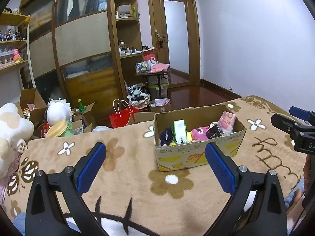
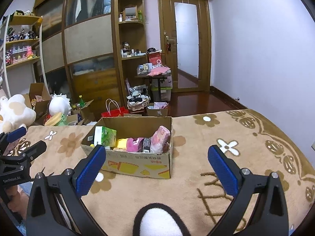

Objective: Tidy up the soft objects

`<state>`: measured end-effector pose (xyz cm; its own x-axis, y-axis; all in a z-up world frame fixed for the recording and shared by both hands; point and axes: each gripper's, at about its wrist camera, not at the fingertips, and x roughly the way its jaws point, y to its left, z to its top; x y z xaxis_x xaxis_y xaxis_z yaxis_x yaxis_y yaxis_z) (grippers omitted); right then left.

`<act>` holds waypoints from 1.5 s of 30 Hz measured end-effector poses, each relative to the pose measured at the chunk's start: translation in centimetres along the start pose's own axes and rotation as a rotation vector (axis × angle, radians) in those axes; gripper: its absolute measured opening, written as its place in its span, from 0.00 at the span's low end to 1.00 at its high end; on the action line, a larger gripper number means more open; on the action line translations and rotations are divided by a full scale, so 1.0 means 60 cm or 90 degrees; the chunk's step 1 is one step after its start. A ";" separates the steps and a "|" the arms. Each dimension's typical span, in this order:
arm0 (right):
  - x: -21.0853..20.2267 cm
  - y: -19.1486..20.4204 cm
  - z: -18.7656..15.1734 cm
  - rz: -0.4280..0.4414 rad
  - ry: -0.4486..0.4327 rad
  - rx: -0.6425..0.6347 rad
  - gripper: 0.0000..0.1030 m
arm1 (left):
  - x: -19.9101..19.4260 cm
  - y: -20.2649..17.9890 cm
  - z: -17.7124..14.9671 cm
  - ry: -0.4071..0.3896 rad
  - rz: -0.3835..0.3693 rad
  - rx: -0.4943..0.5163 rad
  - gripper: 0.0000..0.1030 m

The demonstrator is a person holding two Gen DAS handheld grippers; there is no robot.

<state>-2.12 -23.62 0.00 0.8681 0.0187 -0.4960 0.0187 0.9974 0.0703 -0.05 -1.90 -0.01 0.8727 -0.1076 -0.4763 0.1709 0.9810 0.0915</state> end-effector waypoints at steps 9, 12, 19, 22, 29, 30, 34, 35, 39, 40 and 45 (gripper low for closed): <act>0.002 -0.002 0.000 -0.001 0.004 -0.001 1.00 | 0.001 0.008 -0.002 -0.004 -0.003 -0.016 0.97; 0.001 -0.004 0.000 -0.003 0.002 -0.001 1.00 | 0.003 0.006 -0.003 0.000 -0.003 -0.013 0.97; 0.003 -0.009 -0.001 -0.007 0.000 0.000 1.00 | 0.003 0.000 -0.005 0.001 -0.005 -0.004 0.97; 0.003 -0.010 -0.001 -0.007 0.000 -0.001 1.00 | 0.003 0.001 -0.006 0.004 -0.005 -0.006 0.97; 0.002 -0.010 -0.001 -0.008 0.000 0.000 1.00 | 0.006 0.003 -0.005 0.009 -0.008 -0.010 0.97; 0.002 -0.009 -0.001 -0.008 0.001 0.000 1.00 | 0.006 0.003 -0.005 0.009 -0.007 -0.010 0.97; 0.002 -0.008 -0.001 -0.009 0.001 -0.002 1.00 | 0.006 0.003 -0.004 0.009 -0.006 -0.010 0.97; 0.002 -0.008 -0.001 -0.010 0.000 -0.002 1.00 | 0.006 0.003 -0.004 0.009 -0.007 -0.010 0.97; 0.002 -0.012 -0.001 -0.012 0.000 -0.002 1.00 | 0.010 0.002 -0.005 0.015 -0.007 -0.008 0.97; 0.003 -0.011 0.000 -0.011 0.000 -0.003 1.00 | 0.010 0.002 -0.006 0.016 -0.007 -0.007 0.97; 0.003 -0.013 0.000 -0.013 0.001 -0.005 1.00 | 0.010 0.001 -0.007 0.016 -0.004 -0.004 0.97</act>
<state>-1.98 -24.42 -0.17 0.8667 -0.0010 -0.4988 0.0319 0.9981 0.0536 0.30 -1.86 -0.69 0.8601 -0.1098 -0.4982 0.1737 0.9812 0.0836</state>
